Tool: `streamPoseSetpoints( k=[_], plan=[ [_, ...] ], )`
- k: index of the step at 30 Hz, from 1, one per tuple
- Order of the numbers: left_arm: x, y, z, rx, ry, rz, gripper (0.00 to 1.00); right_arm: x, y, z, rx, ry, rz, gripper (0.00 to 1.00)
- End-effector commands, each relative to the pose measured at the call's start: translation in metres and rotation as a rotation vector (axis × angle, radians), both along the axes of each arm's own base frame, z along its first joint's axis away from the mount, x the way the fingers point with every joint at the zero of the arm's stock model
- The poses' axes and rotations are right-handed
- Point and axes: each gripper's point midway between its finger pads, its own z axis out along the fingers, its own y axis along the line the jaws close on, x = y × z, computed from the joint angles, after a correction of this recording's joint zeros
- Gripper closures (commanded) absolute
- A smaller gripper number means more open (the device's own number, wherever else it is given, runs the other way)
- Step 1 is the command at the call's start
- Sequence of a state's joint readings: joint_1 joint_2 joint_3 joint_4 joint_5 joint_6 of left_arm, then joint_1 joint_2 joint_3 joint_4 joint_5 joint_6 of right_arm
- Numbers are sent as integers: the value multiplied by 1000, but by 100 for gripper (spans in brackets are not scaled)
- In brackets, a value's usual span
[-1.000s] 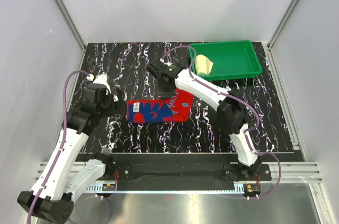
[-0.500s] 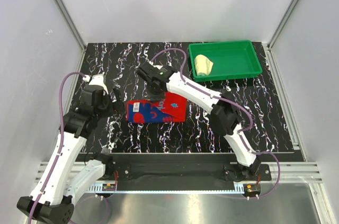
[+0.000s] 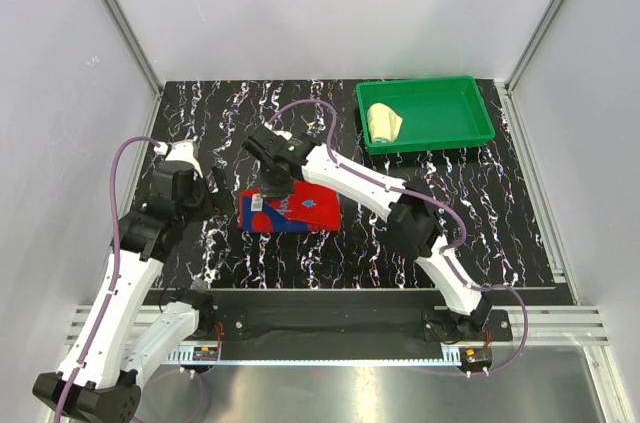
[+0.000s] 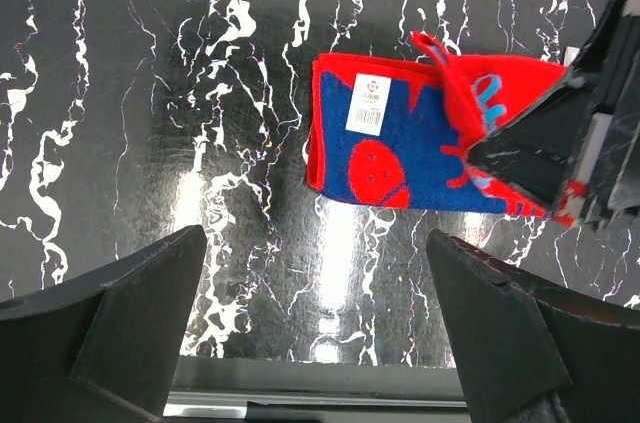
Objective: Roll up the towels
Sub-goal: Fold the towel
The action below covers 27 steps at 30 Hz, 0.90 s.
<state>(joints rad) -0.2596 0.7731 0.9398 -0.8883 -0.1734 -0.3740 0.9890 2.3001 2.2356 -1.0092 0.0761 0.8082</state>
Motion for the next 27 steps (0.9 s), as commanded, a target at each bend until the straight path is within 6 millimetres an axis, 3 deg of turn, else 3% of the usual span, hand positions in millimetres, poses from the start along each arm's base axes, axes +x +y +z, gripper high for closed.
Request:
streamPoseSetpoints(
  k=[1,13,16,17,18,20,21,22,24,25,27],
  plan=[
    [7,4,8,-3,-50,29,1,-5,32,20,111,-27,27,100],
    [7,6,8,-1,-50,40,1,-24,71,5,201,10,87,97],
    [7,7,8,2,-47,45,1,-29,76,-1,213,25,106,77],
    [7,7,8,2,-46,47,1,-30,77,-1,218,25,113,63],
    [7,7,8,3,-48,48,1,-32,75,-5,213,31,117,57],
    [7,8,7,5,-44,52,1,-30,76,5,243,7,125,40],
    [7,8,8,5,-46,55,1,-32,73,4,237,4,128,36],
    [7,9,7,7,-45,57,1,-31,70,18,255,-22,133,33],
    [7,10,7,10,-44,64,1,-30,62,23,239,-53,131,28],
    [7,11,7,10,-45,66,1,-30,55,42,249,-88,141,26],
    [6,12,8,11,-47,73,1,-22,31,59,213,-151,99,24]
  ],
)
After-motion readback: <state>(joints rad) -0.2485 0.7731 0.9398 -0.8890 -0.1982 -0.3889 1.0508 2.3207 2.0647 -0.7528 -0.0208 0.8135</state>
